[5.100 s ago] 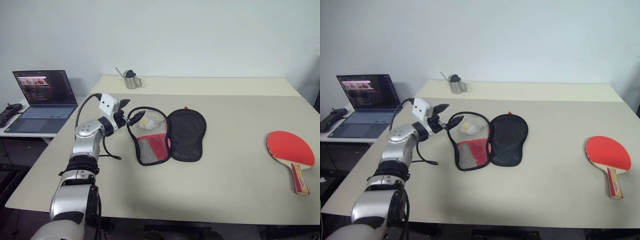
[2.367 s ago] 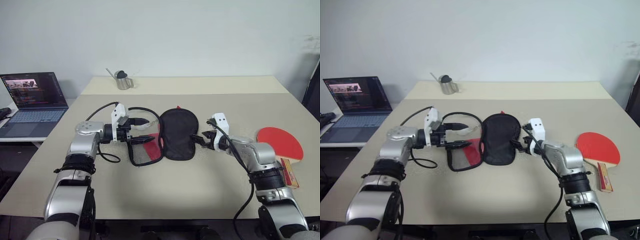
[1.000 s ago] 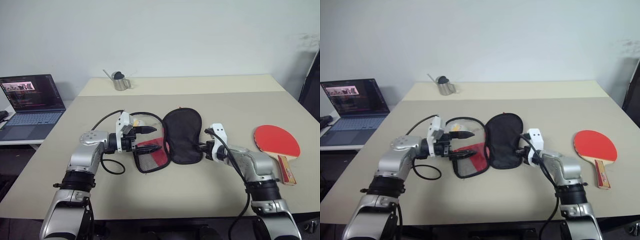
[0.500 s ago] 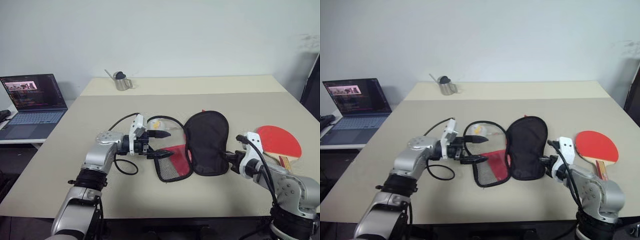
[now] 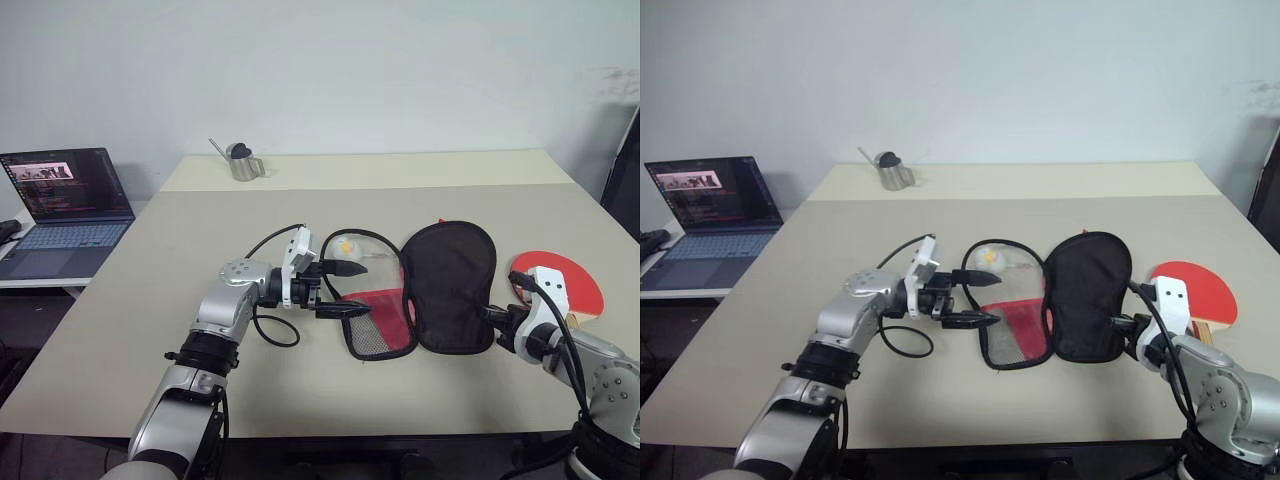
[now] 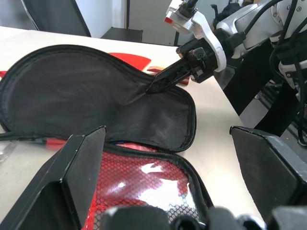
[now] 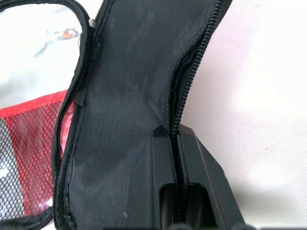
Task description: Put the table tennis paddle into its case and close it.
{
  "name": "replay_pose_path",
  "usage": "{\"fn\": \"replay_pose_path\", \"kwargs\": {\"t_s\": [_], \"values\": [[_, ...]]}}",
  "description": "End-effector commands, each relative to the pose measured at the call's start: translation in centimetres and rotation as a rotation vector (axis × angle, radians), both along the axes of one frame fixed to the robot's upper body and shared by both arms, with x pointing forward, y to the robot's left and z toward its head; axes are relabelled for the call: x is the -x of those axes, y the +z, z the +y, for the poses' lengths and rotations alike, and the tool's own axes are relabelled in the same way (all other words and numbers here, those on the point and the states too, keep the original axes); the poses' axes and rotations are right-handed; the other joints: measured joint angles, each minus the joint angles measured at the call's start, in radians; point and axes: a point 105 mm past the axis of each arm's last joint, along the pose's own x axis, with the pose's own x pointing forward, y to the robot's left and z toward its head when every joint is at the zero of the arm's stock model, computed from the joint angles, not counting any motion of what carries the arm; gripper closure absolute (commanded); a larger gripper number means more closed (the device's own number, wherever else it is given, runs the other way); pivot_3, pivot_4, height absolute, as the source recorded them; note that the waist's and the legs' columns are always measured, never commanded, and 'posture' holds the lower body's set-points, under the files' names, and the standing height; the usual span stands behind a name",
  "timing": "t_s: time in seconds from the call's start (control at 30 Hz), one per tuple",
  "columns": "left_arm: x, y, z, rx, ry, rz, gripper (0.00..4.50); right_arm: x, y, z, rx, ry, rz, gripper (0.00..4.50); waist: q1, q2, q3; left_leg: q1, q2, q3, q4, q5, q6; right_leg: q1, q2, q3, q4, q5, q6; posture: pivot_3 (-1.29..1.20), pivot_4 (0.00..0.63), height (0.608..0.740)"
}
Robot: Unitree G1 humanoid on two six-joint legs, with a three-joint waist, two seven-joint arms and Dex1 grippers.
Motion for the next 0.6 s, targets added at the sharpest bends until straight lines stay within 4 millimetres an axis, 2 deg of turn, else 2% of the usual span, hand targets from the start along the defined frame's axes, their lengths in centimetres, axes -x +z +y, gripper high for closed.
{"fn": "replay_pose_path", "kwargs": {"t_s": [0.03, 0.13, 0.17, 0.27, 0.4, 0.53, 0.6], "values": [[0.2, 1.1, -0.3, 0.021, -0.015, -0.05, 0.0, -0.3, 0.4, 0.3, 0.008, 0.042, -0.011, 4.48, 0.0, 0.0, 0.0, 0.0, 0.0, 0.0, 0.0, 0.0, 0.0, 0.0, 0.0, 0.0, 0.0, 0.0, 0.0, 0.0, 0.15, 0.74], [0.2, 1.2, -0.3, 0.024, -0.01, -0.053, 0.0, -0.8, 0.2, 0.0, 0.039, 0.034, -0.005, 4.48, 0.0, 0.0, 0.0, 0.0, 0.0, 0.0, 0.0, 0.0, 0.0, 0.0, 0.0, 0.0, 0.0, -0.001, -0.002, 0.0, 0.15, 0.74], [0.2, 1.2, -0.3, 0.025, -0.008, -0.053, 0.0, -0.9, 0.1, -0.4, 0.071, 0.03, -0.006, 4.28, 0.0, 0.0, 0.0, 0.0, 0.0, 0.0, 0.0, 0.0, 0.0, 0.0, 0.0, 0.0, 0.0, -0.001, -0.002, 0.0, 0.15, 0.74], [0.3, 1.2, -0.3, 0.027, -0.002, -0.052, 0.0, -1.4, 0.1, -1.6, 0.144, 0.003, -0.012, 3.54, 0.0, 0.0, 0.0, -0.001, 0.0, 0.001, 0.0, 0.0, 0.0, 0.0, 0.0, 0.0, -0.001, -0.001, -0.002, 0.0, 0.15, 0.74], [0.3, 1.2, -0.1, 0.032, 0.015, -0.05, 0.0, -1.9, 0.9, -3.4, 0.257, -0.021, -0.053, 2.17, 0.001, -0.001, 0.0, -0.001, 0.0, 0.001, 0.0, 0.0, 0.0, 0.0, -0.001, 0.0, -0.003, -0.001, -0.001, 0.0, 0.15, 0.74], [0.2, 1.2, -0.1, 0.041, 0.03, -0.05, 0.0, -2.3, 2.1, -3.9, 0.257, -0.016, -0.11, 0.81, 0.0, -0.001, 0.001, -0.001, 0.0, 0.002, 0.0, 0.0, 0.0, 0.0, 0.0, 0.0, -0.004, -0.001, -0.001, 0.0, 0.15, 0.74], [-0.1, 1.5, -0.2, 0.053, 0.041, -0.056, 0.0, -2.1, 3.2, -4.1, 0.257, -0.003, -0.15, 0.81, 0.001, -0.001, 0.001, -0.001, 0.0, 0.002, 0.0, 0.0, 0.0, 0.0, 0.0, 0.0, -0.004, 0.0, 0.0, 0.0, 0.15, 0.74]]}}
